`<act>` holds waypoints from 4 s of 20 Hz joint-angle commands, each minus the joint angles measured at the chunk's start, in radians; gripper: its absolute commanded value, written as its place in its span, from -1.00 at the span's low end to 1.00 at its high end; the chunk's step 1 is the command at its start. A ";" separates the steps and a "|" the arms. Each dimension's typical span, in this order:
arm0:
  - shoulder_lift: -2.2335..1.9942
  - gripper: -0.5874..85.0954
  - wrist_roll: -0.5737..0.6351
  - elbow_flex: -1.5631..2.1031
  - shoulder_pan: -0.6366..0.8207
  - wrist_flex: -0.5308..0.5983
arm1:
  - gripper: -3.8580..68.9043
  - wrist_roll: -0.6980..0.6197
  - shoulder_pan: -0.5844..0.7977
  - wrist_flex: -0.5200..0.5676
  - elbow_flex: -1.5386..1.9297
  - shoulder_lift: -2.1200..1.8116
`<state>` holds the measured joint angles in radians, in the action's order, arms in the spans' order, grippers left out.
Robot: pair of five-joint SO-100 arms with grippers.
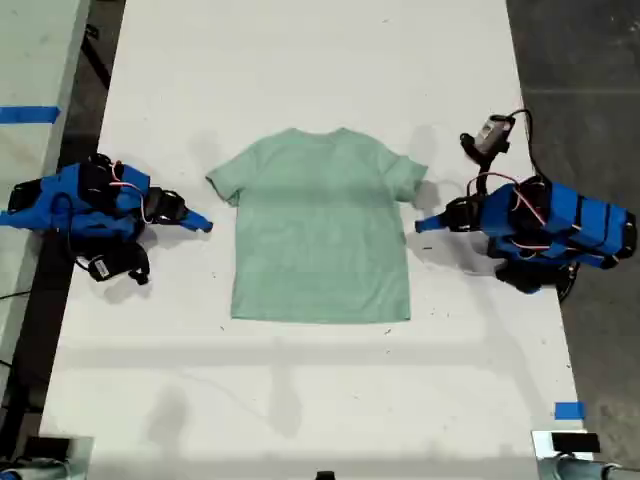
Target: Fold tshirt
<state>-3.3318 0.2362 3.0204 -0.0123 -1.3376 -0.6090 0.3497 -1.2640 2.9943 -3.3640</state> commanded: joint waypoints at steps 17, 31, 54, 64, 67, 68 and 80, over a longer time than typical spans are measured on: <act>0.014 -0.98 -0.376 -0.057 -0.005 0.071 | -0.92 0.853 -0.141 0.006 -0.106 0.018; 1.081 -0.99 0.041 -1.088 0.293 -0.149 | -0.93 0.178 0.281 -0.252 -1.060 1.034; 1.494 -0.96 0.276 -1.483 0.535 -0.377 | -0.06 -0.359 0.611 0.058 -1.075 1.551; 1.503 -0.98 0.276 -1.482 0.532 -0.374 | -0.81 -0.419 0.612 0.278 -1.088 1.901; 1.503 -0.98 0.276 -1.479 0.532 -0.373 | -0.92 -0.416 0.609 0.276 -1.103 1.911; 1.503 -0.98 0.275 -1.477 0.532 -0.373 | -0.92 -0.413 0.606 0.276 -1.104 1.913; 1.503 -0.99 0.262 -1.462 0.518 -0.359 | -0.92 -0.186 0.405 -0.302 -1.787 1.856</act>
<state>-1.8254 0.5047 1.5907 0.5139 -1.7104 -0.8406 0.8007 -1.5140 1.3898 -1.5002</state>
